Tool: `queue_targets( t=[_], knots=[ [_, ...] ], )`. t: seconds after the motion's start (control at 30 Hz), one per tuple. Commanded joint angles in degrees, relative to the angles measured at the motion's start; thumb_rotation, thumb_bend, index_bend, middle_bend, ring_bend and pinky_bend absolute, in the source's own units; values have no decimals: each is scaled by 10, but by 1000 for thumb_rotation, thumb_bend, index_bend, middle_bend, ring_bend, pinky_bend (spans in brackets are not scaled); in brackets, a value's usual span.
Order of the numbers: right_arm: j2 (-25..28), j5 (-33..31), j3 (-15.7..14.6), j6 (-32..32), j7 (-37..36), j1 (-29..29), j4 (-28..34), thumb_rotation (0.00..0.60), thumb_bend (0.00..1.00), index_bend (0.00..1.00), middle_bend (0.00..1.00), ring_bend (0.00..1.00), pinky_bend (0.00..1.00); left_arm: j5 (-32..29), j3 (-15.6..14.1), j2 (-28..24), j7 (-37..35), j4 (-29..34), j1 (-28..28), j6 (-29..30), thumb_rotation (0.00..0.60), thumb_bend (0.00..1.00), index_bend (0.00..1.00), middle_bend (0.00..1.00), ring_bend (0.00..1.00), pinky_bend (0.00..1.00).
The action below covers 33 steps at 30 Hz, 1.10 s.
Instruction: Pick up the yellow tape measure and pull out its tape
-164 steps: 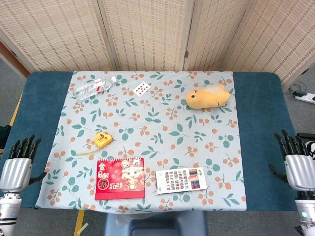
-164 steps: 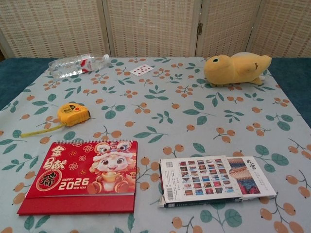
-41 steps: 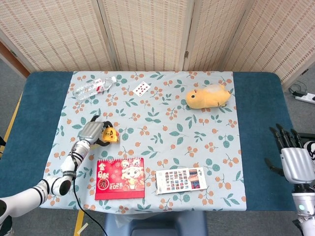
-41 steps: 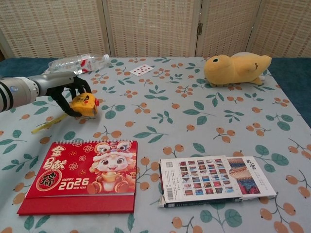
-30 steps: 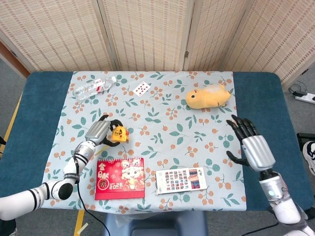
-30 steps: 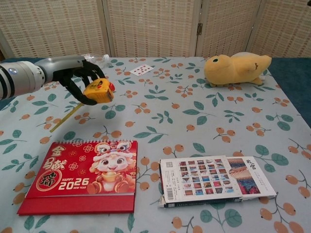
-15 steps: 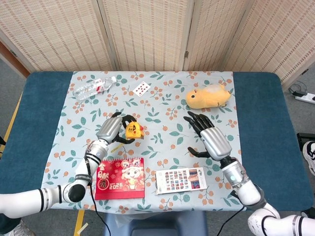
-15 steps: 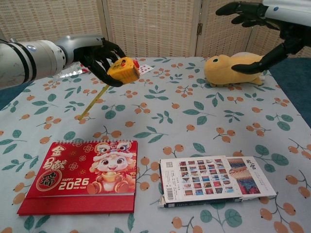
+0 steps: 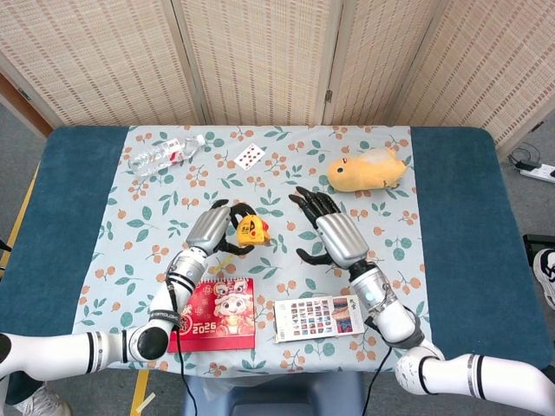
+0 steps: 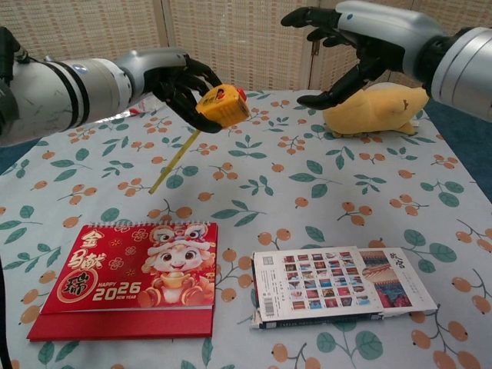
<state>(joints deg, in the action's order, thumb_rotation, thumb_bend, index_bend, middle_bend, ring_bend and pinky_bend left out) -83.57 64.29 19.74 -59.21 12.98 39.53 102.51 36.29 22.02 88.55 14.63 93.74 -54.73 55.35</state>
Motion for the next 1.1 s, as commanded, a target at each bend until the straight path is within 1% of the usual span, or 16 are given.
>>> queue_targets(
  t=[0.03,0.23,0.63,1.1],
  knots=[
    [-19,-13,3,-6,10,12,-11,600,326,0,0,0,0,-10,3,4,4,3,-5,6,600,472,604,560,486,113],
    [-46,-26,4,-15,13,26,-33,600,326,0,0,0,0,-29,10,11,1,0,-12,8,600,481,604,562,489,114],
    [-92,-26,6,-36,17,49,-67,600,327,0,0,0,0,-40,17,18,-3,-1,-19,16,600,484,604,562,493,128],
    [-118,-25,12,-44,14,67,-98,600,325,0,0,0,0,-42,17,26,-1,-2,-27,23,600,490,604,567,499,152]
  ],
)
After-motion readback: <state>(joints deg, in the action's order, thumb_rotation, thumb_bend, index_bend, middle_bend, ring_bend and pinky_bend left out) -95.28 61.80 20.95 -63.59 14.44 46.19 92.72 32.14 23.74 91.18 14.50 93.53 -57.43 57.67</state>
